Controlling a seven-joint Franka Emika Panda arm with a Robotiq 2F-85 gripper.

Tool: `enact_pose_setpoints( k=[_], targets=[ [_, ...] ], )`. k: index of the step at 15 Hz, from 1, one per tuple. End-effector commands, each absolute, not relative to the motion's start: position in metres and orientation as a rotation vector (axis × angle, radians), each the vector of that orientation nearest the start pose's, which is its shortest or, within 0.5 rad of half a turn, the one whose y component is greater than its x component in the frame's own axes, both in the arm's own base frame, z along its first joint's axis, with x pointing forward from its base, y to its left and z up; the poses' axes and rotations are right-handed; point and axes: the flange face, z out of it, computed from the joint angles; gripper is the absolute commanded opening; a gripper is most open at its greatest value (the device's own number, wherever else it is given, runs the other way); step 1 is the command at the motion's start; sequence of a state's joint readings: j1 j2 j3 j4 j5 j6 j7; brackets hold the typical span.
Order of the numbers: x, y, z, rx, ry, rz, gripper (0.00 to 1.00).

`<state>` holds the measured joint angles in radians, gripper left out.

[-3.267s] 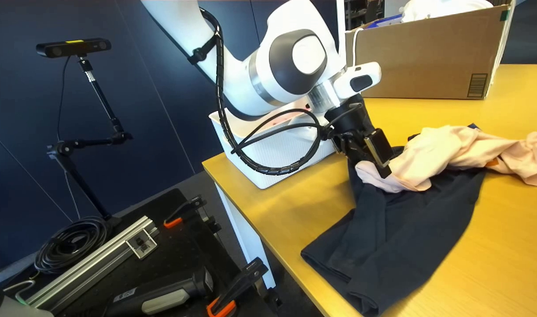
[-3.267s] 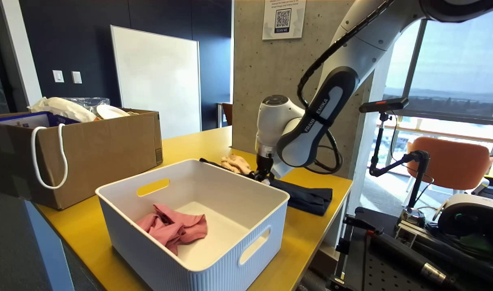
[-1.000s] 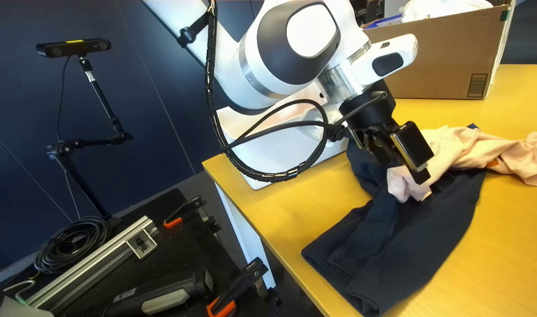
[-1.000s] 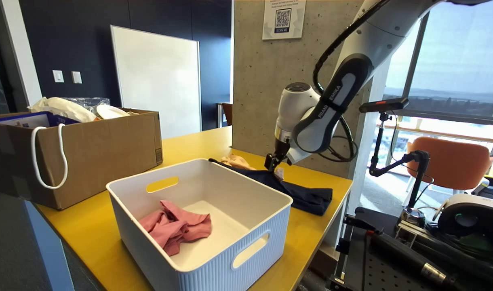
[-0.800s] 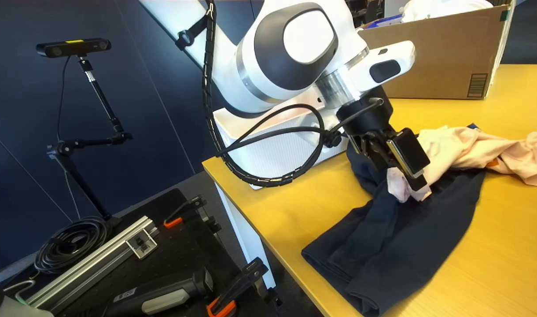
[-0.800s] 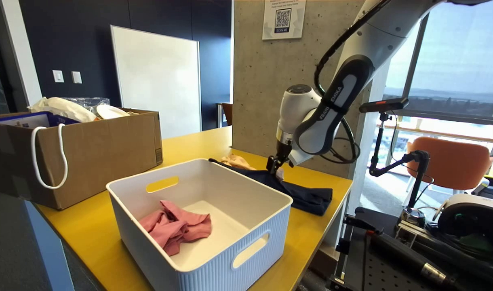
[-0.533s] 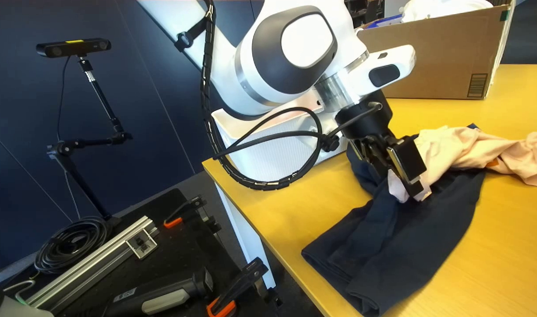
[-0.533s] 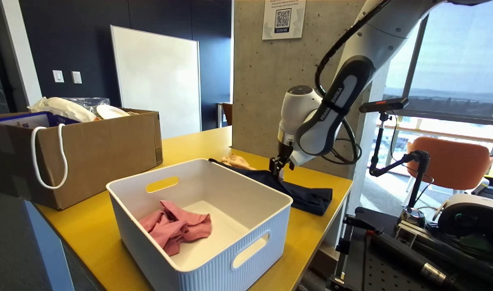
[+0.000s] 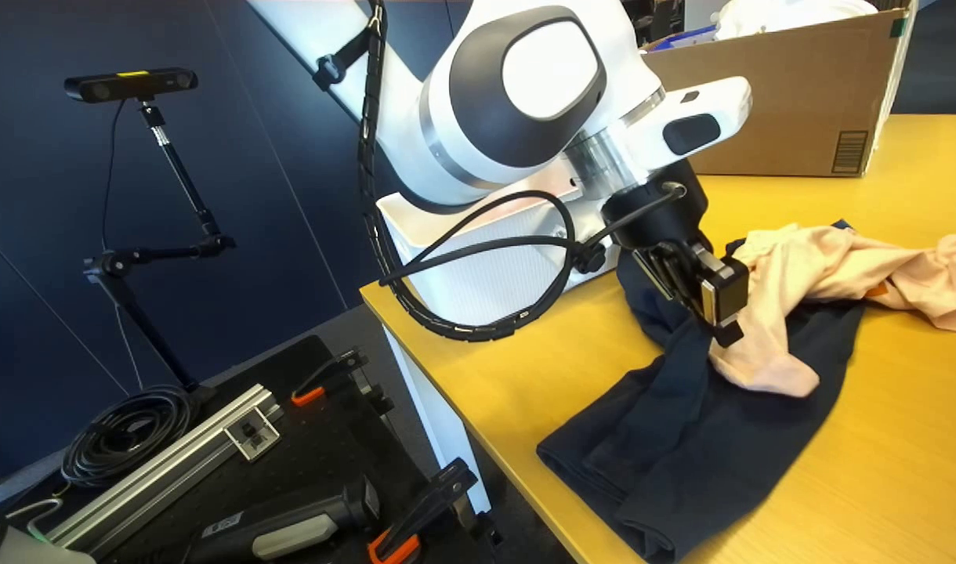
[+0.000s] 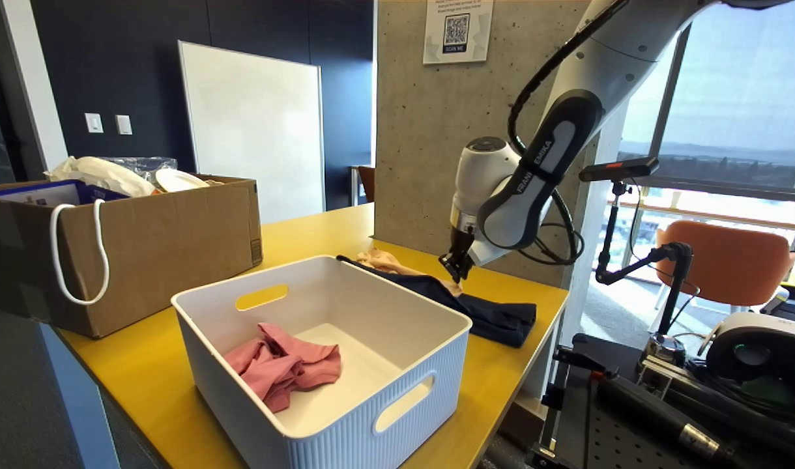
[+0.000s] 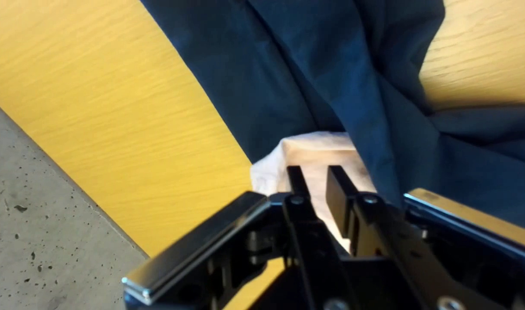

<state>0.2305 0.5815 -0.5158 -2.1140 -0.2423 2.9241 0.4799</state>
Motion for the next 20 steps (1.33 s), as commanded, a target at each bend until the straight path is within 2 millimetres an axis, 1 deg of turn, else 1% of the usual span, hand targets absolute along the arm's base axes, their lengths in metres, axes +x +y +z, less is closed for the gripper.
enact_pose_setpoints(
  k=[1, 2, 3, 4, 5, 6, 8, 11, 14, 17, 20],
  targets=[
    [0.582, -0.151, 0.193, -3.325, 0.755, -0.555, 0.0],
    [0.583, -0.152, 0.191, -3.323, 0.759, -0.55, 0.32],
    [0.583, -0.153, 0.189, -3.322, 0.769, -0.544, 0.29],
    [0.582, -0.156, 0.187, -3.319, 0.781, -0.536, 0.3],
    [0.582, -0.159, 0.185, -3.316, 0.795, -0.53, 0.35],
    [0.582, -0.161, 0.183, -3.313, 0.807, -0.525, 0.43],
    [0.586, -0.169, 0.177, -3.313, 0.843, -0.514, 0.55],
    [0.599, -0.181, 0.174, -3.321, 0.889, -0.52, 0.79],
    [0.612, -0.188, 0.175, -3.316, 0.918, -0.534, 0.99],
    [0.615, -0.189, 0.167, -3.321, 0.918, -0.523, 1.0],
    [0.609, -0.192, 0.154, -3.328, 0.924, -0.48, 1.0]
  ],
)
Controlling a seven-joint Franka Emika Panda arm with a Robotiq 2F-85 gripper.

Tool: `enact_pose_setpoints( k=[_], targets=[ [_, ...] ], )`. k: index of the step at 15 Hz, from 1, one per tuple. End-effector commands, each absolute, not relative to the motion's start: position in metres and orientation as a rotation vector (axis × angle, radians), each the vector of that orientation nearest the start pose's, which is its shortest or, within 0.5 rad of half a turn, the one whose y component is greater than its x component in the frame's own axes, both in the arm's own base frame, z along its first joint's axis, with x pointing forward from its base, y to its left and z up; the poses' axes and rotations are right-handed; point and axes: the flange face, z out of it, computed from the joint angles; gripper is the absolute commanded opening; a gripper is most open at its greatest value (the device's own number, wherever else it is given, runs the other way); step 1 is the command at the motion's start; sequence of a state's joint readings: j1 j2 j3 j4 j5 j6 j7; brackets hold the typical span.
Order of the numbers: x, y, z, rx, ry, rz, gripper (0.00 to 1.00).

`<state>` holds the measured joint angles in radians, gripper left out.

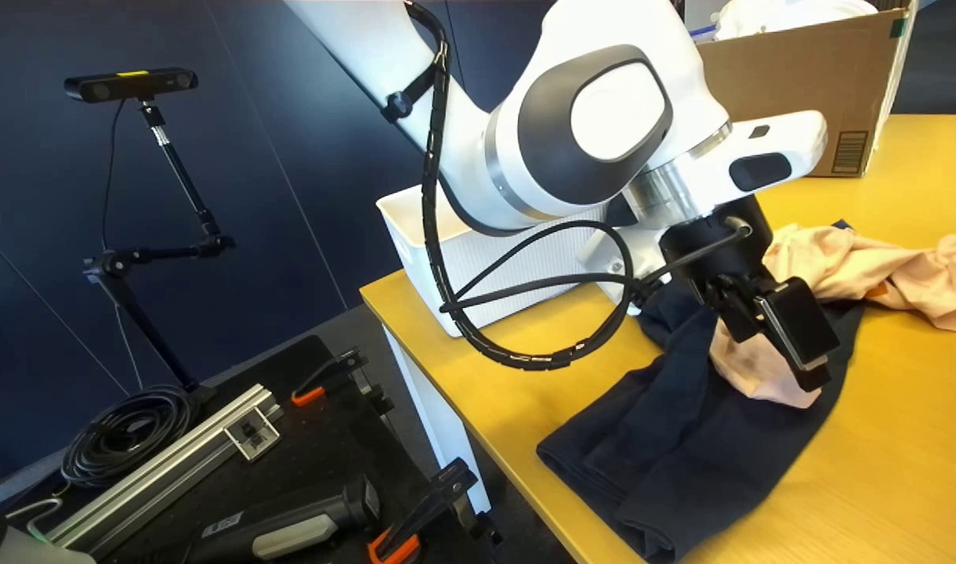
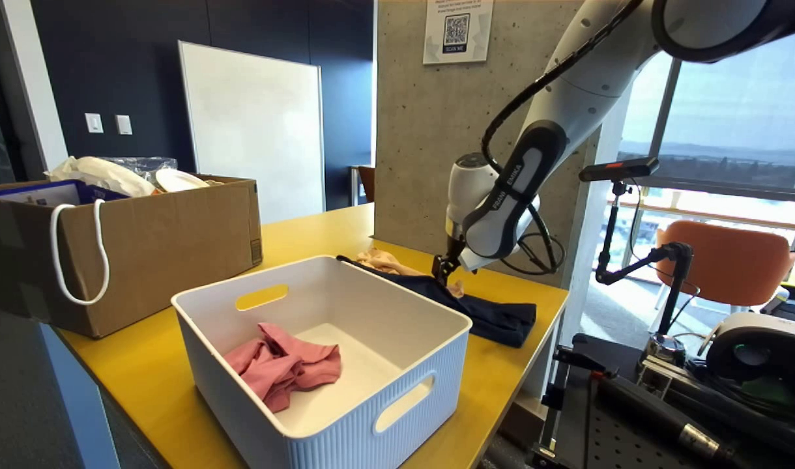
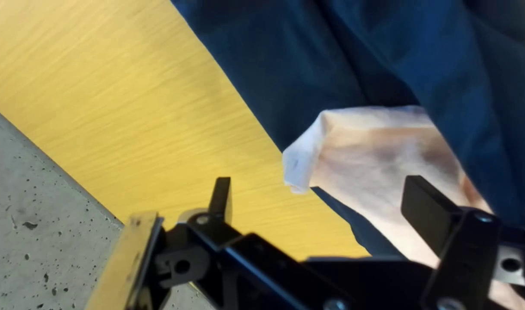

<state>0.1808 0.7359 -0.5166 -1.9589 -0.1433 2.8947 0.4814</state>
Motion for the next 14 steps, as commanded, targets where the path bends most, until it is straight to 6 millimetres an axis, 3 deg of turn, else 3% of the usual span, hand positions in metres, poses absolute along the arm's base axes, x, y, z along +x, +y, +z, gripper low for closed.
enact_pose_setpoints(
  k=[1, 7, 8, 10, 14],
  targets=[
    [0.607, -0.194, 0.149, -3.327, 0.936, -0.472, 1.0],
    [0.613, -0.205, 0.139, -3.304, 1.039, -0.495, 0.97],
    [0.615, -0.205, 0.138, -3.296, 1.054, -0.505, 0.73],
    [0.618, -0.205, 0.137, -3.286, 1.069, -0.515, 0.7],
    [0.622, -0.205, 0.135, -3.271, 1.094, -0.526, 0.4]
  ],
)
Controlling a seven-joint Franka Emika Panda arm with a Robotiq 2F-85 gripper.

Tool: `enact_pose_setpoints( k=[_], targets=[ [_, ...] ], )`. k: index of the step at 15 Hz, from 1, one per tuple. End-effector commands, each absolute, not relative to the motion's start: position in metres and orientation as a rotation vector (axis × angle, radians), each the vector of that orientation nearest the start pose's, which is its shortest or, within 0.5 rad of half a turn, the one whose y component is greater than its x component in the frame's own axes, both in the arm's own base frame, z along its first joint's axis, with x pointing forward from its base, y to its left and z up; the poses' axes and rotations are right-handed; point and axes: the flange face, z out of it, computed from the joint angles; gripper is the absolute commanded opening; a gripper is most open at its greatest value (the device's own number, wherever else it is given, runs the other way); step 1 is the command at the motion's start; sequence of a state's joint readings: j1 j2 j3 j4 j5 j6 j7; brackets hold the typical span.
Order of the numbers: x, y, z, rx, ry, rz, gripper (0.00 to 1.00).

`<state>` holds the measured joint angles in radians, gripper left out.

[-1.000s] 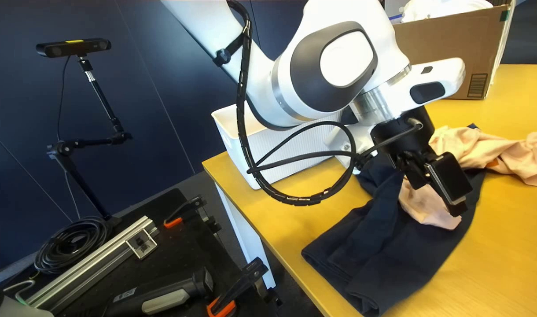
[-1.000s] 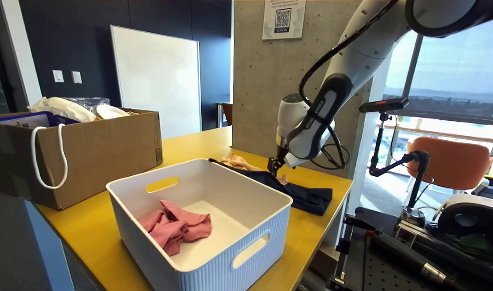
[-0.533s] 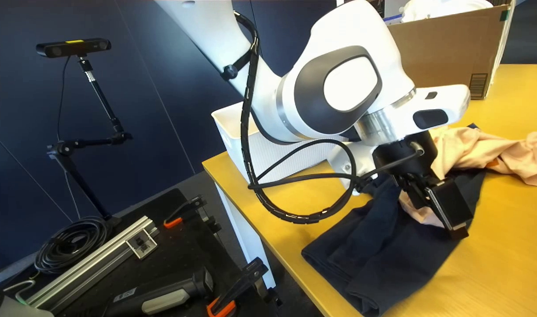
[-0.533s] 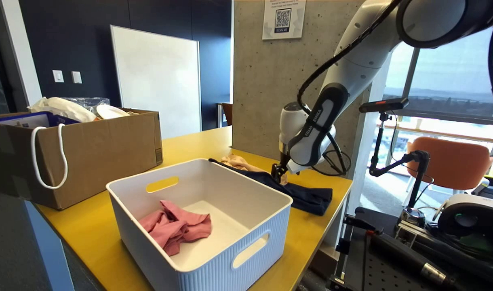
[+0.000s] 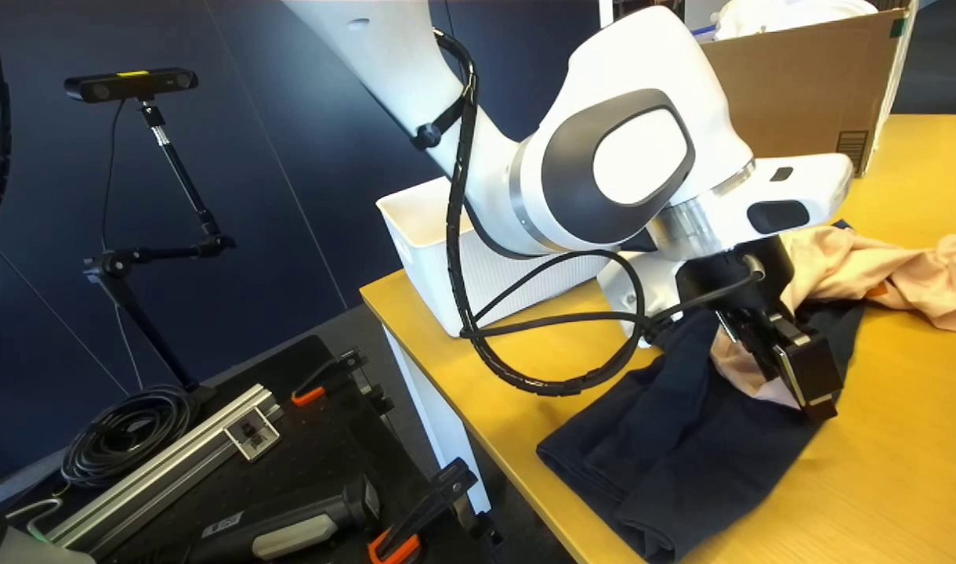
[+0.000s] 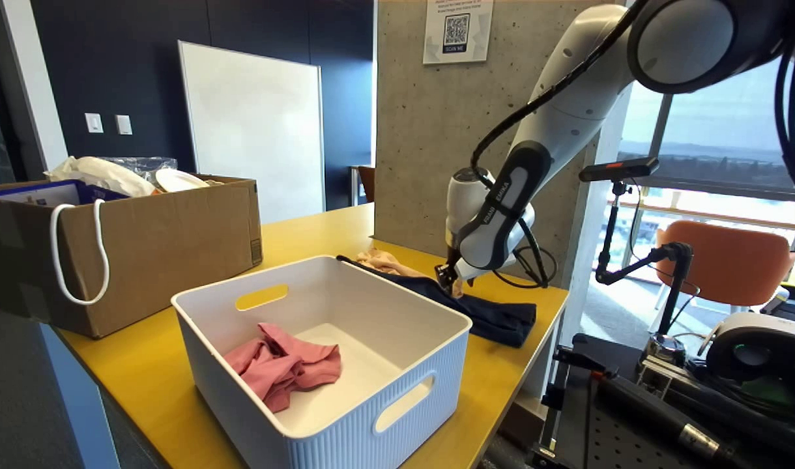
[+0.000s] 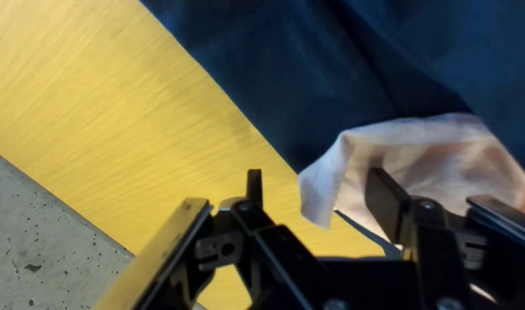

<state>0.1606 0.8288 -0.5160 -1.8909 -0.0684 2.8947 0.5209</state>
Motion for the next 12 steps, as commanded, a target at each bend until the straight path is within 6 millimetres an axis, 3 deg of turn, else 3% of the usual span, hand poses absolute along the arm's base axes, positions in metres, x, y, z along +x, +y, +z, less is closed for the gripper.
enact_pose_setpoints(
  k=[1, 5, 6, 9, 12],
  targets=[
    [0.623, -0.205, 0.134, -3.268, 1.097, -0.528, 0.32],
    [0.623, -0.206, 0.134, -3.253, 1.118, -0.536, 0.03],
    [0.622, -0.206, 0.136, -3.251, 1.123, -0.539, 0.0],
    [0.62, -0.212, 0.149, -3.249, 1.144, -0.559, 0.0],
    [0.615, -0.248, 0.183, -3.234, 1.258, -0.602, 0.01]
  ],
)
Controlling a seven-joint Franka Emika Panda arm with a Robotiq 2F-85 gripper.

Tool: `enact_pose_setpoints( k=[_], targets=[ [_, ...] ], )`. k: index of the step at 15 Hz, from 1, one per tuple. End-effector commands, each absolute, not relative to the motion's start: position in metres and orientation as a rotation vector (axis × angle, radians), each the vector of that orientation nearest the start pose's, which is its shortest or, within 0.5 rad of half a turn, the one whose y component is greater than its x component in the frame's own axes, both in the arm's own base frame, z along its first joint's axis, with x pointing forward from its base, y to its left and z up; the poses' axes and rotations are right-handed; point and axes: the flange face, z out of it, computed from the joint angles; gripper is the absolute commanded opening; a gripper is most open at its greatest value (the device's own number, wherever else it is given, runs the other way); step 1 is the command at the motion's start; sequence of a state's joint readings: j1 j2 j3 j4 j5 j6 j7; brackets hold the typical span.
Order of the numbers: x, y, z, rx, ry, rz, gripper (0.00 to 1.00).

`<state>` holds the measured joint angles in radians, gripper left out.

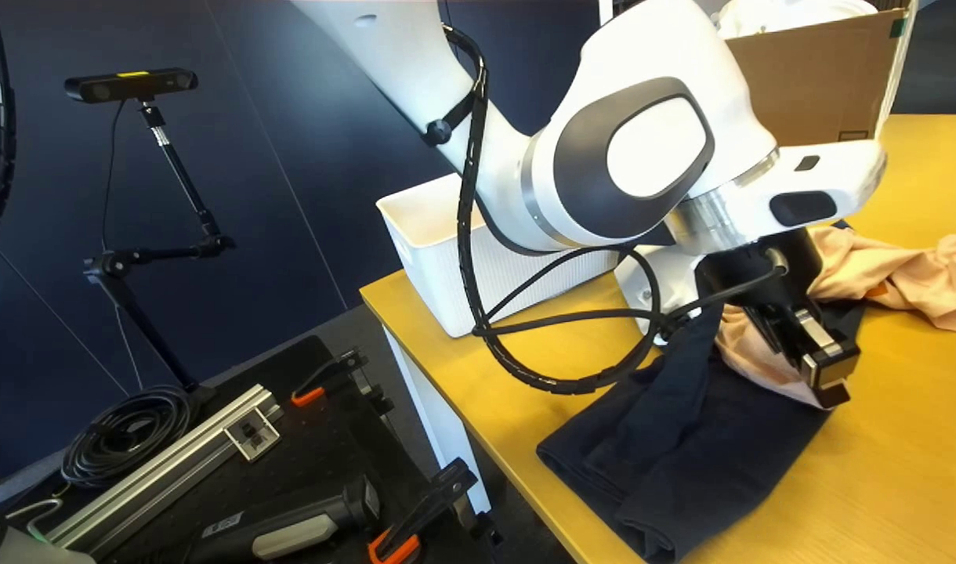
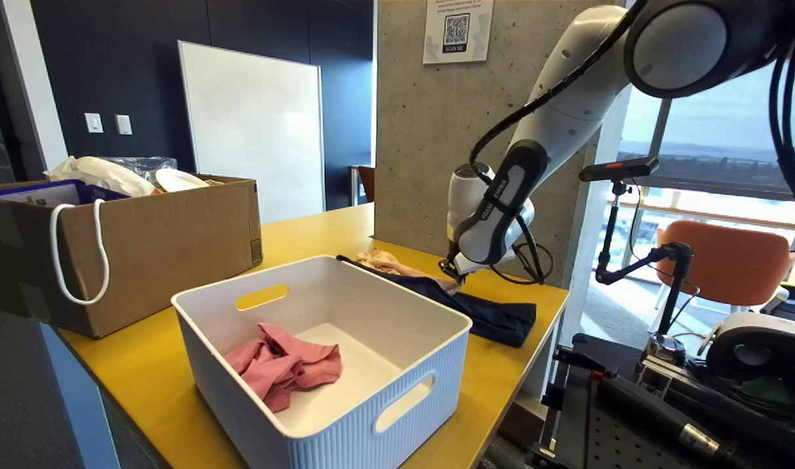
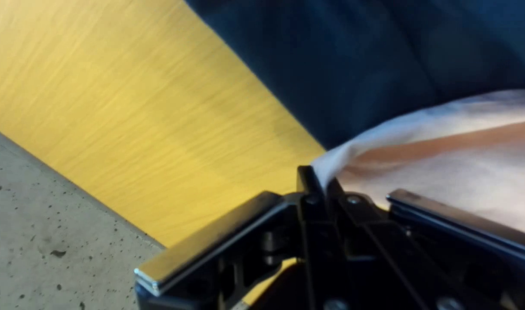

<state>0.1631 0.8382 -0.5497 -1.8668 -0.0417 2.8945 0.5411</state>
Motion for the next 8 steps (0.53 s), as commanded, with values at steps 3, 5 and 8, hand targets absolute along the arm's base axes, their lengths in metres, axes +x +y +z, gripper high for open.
enact_pose_setpoints(
  k=[3, 5, 8],
  targets=[
    [0.604, -0.29, 0.223, -3.208, 1.388, -0.664, 0.01],
    [0.596, -0.314, 0.246, -3.194, 1.47, -0.695, 0.01],
    [0.579, -0.346, 0.277, -3.18, 1.608, -0.715, 0.01]
  ],
)
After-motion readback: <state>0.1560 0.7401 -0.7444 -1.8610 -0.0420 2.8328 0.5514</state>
